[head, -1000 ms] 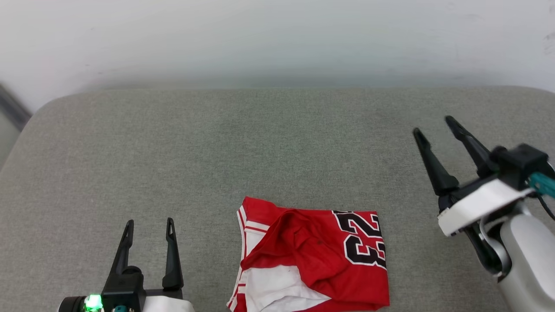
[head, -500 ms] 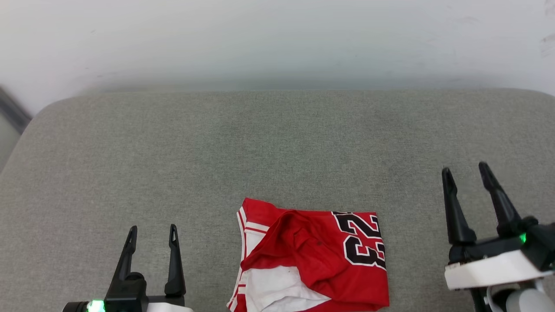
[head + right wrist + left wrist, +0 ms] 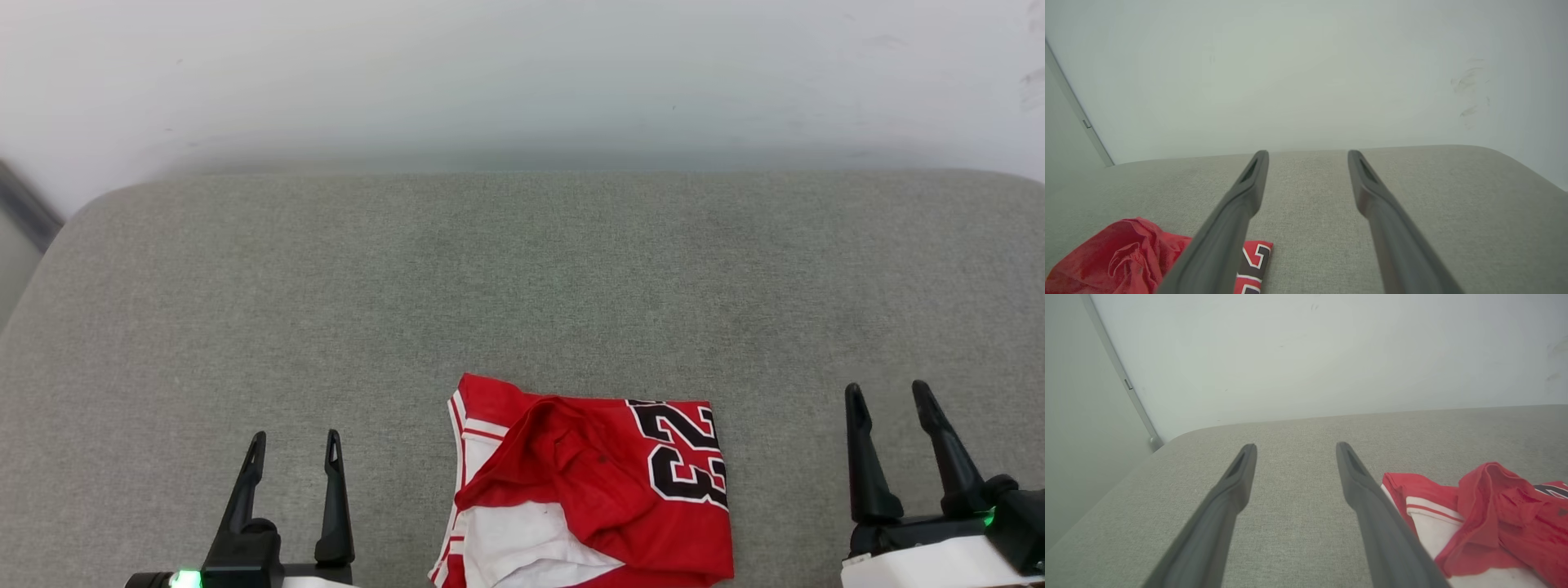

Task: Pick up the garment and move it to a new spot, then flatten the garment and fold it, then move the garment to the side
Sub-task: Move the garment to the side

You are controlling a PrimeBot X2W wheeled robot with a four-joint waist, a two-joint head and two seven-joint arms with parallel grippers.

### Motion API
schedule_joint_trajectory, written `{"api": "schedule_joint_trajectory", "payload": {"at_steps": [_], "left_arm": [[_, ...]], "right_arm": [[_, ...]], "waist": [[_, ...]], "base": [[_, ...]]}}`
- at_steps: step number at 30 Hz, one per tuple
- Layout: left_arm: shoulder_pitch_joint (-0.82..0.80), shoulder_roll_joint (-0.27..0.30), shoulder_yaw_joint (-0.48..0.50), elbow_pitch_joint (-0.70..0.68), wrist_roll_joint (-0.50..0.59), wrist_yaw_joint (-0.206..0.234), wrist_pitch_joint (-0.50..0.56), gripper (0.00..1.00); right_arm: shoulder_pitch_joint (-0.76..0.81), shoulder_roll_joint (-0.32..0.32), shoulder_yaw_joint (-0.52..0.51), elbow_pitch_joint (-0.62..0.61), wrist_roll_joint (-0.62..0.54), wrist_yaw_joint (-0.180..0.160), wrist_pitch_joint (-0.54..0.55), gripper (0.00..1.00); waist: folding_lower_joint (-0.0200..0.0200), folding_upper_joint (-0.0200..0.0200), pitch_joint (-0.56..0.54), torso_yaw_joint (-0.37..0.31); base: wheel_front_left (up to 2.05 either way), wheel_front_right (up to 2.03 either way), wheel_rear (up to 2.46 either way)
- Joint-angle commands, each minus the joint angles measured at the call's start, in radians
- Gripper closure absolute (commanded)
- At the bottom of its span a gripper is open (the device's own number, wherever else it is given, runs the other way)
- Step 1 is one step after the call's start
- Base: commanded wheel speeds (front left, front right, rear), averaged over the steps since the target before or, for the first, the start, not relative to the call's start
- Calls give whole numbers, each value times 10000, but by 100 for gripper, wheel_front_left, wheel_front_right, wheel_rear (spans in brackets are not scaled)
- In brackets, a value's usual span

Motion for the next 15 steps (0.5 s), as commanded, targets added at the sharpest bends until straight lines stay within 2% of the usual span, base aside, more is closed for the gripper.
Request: {"api": "schedule_joint_trajectory", "payload": {"at_steps": [1, 5, 8, 12, 15], "left_arm": [[-30, -5, 25, 11, -29, -33, -23, 0], [-71, -14, 77, 48, -60, -37, -23, 0], [-112, -25, 95, 73, -62, -40, -23, 0], [-99, -36, 131, 96, -49, -19, -24, 0], [-86, -46, 140, 92, -51, -56, -23, 0]], "right_arm": [[-56, 63, -88, -102, -58, -4, -12, 0], [-603, -9, -302, -339, -77, -4, -14, 0], [-1224, -310, -390, -499, -20, -4, -12, 0], [-2285, -1036, -75, -229, 262, -4, -1, 0], [-3184, -1835, 580, 127, 772, -4, 747, 0]], "waist": [[0, 0, -20, 7], [0, 0, -57, 27], [0, 0, -60, 34], [0, 0, -79, 18], [0, 0, -76, 26]], "base": [[0, 0, 0], [0, 0, 0], [0, 0, 0], [0, 0, 0], [0, 0, 0]]}}
